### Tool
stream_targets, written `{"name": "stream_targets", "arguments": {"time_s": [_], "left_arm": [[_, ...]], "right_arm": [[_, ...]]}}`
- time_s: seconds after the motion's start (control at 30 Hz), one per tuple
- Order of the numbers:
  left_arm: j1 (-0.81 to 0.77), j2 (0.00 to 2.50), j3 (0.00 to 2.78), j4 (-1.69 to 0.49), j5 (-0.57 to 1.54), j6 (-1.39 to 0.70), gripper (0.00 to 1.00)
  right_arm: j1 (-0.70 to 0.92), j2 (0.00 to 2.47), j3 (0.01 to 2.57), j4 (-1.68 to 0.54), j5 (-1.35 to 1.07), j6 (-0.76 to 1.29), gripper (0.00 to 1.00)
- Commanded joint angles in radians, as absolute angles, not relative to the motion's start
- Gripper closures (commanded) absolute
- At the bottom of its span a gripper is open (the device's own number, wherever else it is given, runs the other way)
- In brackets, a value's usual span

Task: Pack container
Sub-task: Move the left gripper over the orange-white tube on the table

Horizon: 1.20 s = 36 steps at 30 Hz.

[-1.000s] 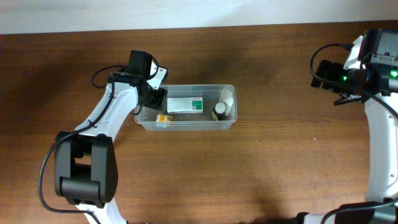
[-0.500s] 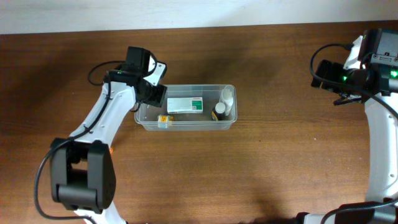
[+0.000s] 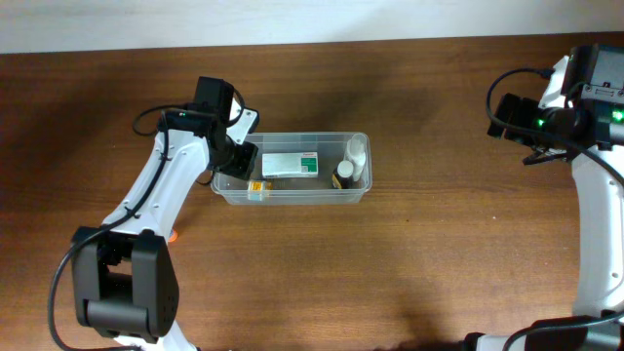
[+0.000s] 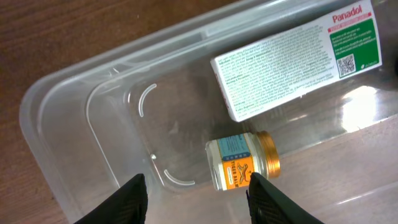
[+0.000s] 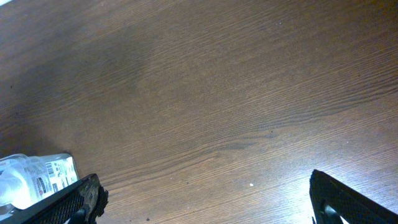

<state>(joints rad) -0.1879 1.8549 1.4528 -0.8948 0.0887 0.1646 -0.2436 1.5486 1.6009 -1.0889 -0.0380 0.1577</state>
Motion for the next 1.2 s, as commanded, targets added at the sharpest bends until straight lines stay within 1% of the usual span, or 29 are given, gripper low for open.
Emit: {"name": "stream_targets", "arguments": {"time_s": [0.0,0.27,0.47,0.53,0.57,0.6,0.7,0.97,1.07,1.17], "left_arm": [[-0.190,1.802,1.493,-0.908,0.089,0.142,0.48],[-0.190,1.686,1.522,-0.915,0.132,0.114,0.47],[-0.186,1.591,1.522,-0.984,0.130,0.108,0.47],[-0.173,1.545,1.522,-1.023,0.088,0.066,0.47],[-0.165,1.519,1.522,-1.045,0.059,0.040,0.44],[-0.156,1.495,1.522,-1.066,0.038,0.021,0.43],[-0.111,1.407,1.522,-1.141,0.010,-0.025,0.40],[0.027,1.208,1.516,-1.317,-0.030,-0.094,0.36],[0.083,1.151,1.473,-1.348,-0.054,-0.111,0.34],[0.130,1.111,1.394,-1.331,-0.069,-0.112,0.33]], "right_arm": [[-0.249,1.548,1.605,-1.086,-0.029,0.166,0.02],[-0.249,1.548,1.605,-1.086,-0.029,0.166,0.02],[-0.249,1.548,1.605,-1.086,-0.029,0.166,0.02],[-0.249,1.548,1.605,-1.086,-0.029,0.166,0.01],[-0.249,1.548,1.605,-1.086,-0.029,0.166,0.02],[-0.249,1.548,1.605,-1.086,-0.029,0.166,0.02],[-0.249,1.548,1.605,-1.086,-0.029,0.166,0.01],[-0.249,1.548,1.605,-1.086,-0.029,0.166,0.02],[-0.249,1.548,1.605,-1.086,-0.029,0.166,0.02],[-0.249,1.548,1.605,-1.086,-0.029,0.166,0.02]]}}
